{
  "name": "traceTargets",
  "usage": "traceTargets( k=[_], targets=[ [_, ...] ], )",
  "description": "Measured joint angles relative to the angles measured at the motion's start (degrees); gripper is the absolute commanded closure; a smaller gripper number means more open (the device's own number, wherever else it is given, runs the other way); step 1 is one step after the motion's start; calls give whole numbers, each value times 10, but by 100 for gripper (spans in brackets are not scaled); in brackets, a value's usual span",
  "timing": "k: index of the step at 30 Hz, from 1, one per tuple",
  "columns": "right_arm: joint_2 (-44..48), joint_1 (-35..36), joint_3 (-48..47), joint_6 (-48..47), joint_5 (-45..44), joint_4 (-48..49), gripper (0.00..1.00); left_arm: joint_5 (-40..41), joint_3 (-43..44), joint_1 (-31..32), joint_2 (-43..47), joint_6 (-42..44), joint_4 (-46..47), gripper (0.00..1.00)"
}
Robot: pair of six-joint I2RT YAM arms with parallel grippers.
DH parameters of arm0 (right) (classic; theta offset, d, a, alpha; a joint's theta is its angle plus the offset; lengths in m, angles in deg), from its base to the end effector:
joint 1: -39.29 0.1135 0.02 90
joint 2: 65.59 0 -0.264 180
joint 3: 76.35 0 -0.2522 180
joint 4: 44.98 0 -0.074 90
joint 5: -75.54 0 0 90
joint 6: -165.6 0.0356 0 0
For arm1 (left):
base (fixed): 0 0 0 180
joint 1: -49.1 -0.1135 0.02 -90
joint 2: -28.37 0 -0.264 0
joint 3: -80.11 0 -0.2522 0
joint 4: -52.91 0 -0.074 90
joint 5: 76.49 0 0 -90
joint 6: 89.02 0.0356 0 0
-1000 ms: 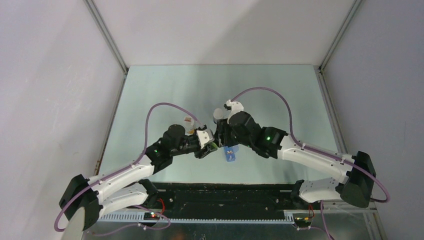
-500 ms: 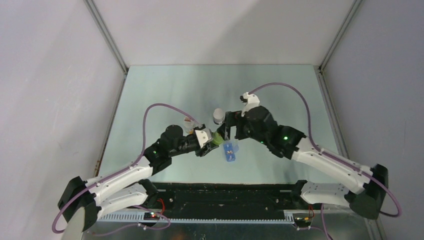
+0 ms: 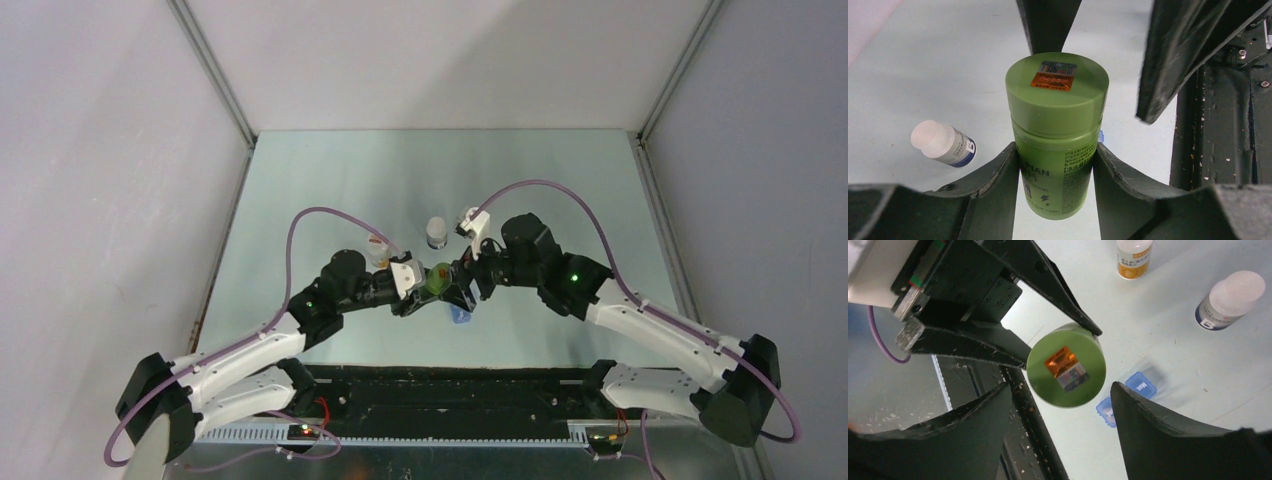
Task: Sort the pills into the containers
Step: Screw the lid of the pill bottle onto the pill bottle.
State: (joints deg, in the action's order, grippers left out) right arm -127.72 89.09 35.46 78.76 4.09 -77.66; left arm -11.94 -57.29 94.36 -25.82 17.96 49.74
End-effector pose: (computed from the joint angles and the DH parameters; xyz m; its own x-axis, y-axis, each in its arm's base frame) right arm 0.1487 0.1935 0.3252 -0.3388 -0.3200 -0.8848 -0.8904 0.4130 0.1916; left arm 0.1406 -0.1637 0.2499 0.1012 0.2725 -0.9568 0.9455 0.2727 0.1777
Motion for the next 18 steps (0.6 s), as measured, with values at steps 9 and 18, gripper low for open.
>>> traceTargets(
  k=[9, 18],
  targets=[
    [-35, -1, 0, -10, -1, 43, 68, 1, 0, -3, 0, 0, 1, 100],
    [-41, 79, 0, 149, -220, 69, 69, 33, 0, -9, 0, -4, 8, 100]
  ],
)
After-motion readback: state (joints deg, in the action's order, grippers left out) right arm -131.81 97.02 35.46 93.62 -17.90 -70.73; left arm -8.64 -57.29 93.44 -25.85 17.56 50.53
